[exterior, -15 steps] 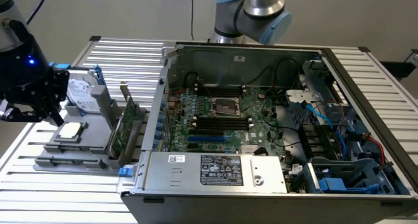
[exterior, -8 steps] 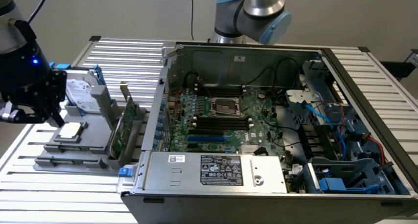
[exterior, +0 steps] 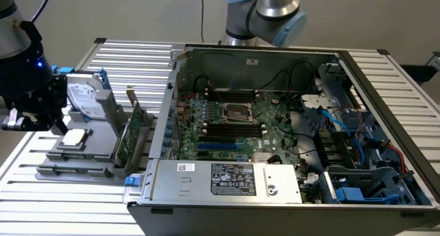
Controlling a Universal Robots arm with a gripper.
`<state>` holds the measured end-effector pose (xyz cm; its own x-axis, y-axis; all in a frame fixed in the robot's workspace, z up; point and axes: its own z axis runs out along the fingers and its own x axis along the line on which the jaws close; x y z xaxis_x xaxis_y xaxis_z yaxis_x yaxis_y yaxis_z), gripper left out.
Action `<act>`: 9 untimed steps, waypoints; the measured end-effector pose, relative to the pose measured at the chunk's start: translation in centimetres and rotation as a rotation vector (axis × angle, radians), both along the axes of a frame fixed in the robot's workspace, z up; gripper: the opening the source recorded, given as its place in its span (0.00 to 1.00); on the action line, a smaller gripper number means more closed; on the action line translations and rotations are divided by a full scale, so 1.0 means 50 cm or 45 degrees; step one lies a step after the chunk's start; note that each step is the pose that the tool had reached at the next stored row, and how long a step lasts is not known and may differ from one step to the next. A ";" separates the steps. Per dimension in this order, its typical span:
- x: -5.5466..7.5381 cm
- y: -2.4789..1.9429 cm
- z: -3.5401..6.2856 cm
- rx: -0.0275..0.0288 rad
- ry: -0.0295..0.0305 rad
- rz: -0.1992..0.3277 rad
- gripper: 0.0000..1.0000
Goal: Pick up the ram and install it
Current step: 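Pick up the ram and move it above insertion slot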
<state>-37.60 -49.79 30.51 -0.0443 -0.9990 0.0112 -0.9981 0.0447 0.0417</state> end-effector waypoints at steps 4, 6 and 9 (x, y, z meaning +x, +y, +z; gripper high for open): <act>-0.002 -0.0040 -0.002 0.0017 0.0000 0.001 0.24; -0.003 -0.0116 -0.009 0.0065 -0.0002 0.007 0.30; -0.004 -0.0261 -0.019 0.0151 0.0005 0.017 0.36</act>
<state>-37.83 -51.10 29.55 -0.0311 -0.9995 -0.0006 -0.9986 0.0310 0.0426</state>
